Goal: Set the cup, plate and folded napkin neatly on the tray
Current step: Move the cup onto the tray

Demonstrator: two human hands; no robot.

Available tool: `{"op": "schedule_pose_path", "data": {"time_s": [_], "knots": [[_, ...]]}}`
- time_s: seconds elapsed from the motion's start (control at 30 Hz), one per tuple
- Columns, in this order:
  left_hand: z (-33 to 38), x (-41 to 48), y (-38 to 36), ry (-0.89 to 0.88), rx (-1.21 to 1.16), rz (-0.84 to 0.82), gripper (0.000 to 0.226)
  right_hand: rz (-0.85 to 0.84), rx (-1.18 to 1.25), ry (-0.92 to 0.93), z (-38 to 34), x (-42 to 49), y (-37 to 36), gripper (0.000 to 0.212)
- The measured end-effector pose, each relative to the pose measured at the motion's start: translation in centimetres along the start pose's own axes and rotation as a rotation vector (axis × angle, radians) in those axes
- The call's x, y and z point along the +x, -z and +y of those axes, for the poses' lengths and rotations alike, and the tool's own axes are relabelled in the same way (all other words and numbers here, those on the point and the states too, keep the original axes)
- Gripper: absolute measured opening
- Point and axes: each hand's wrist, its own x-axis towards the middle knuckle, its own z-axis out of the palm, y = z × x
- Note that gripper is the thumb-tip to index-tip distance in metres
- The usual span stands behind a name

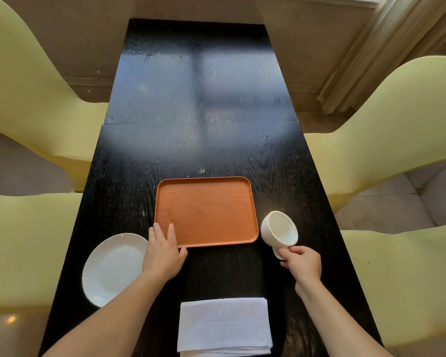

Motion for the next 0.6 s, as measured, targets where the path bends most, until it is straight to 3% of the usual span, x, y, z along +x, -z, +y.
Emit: {"op": "schedule_pose_path", "data": {"time_s": [0.33,0.6], "knots": [[0.3,0.0,-0.5,-0.013,0.079,-0.007,0.083,-0.031,-0.023,0.187,-4.7,-0.6,-4.0,0.015],[0.3,0.2,-1.1,-0.004,0.076,0.028,0.089,-0.012,-0.038,0.181,-7.9,0.5,-8.9,0.021]]}}
